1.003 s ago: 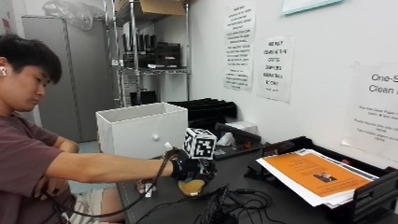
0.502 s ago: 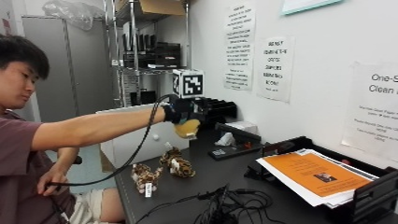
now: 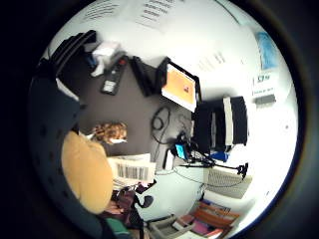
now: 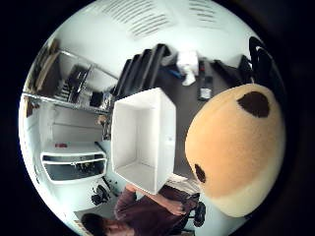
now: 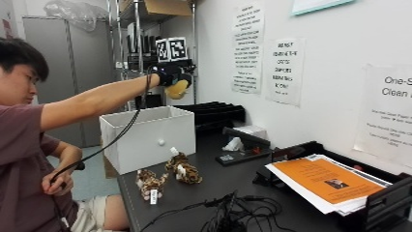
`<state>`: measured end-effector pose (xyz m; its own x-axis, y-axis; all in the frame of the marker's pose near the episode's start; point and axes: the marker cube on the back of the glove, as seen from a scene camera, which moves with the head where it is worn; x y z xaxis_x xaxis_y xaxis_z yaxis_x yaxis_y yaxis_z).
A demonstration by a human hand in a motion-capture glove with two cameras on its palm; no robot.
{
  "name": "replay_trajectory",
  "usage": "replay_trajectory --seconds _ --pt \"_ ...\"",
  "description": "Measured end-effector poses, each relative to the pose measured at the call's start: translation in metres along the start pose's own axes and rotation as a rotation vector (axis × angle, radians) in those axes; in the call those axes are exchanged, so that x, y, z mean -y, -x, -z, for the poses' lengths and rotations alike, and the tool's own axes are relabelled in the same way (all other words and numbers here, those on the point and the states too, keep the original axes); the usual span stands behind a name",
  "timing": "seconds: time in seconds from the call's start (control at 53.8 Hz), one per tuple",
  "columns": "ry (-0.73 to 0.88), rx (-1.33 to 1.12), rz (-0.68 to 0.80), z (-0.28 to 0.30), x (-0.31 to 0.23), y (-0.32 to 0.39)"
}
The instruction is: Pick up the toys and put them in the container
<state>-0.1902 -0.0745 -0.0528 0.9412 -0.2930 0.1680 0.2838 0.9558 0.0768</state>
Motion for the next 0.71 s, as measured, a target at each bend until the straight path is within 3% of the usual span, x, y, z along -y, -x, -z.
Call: replay_trajectory --seconds 0.242,0.372,0.446,0.539,0.595,0.669,0.706 --pt "0.045 0.004 0.29 -0.019 0.033 0.182" --pt "-0.026 0.163 0.453 -0.03 0.03 0.24" --pt "0.02 0.106 0.536 -0.043 0.027 0.261" --pt "0.042 0.089 0.483 -0.055 0.032 0.279" --pt "0.149 0.058 0.439 -0.064 0.033 0.282" --pt "0.463 -0.026 0.375 -0.085 0.029 0.281" --pt "0.547 -0.051 0.354 -0.09 0.028 0.28"
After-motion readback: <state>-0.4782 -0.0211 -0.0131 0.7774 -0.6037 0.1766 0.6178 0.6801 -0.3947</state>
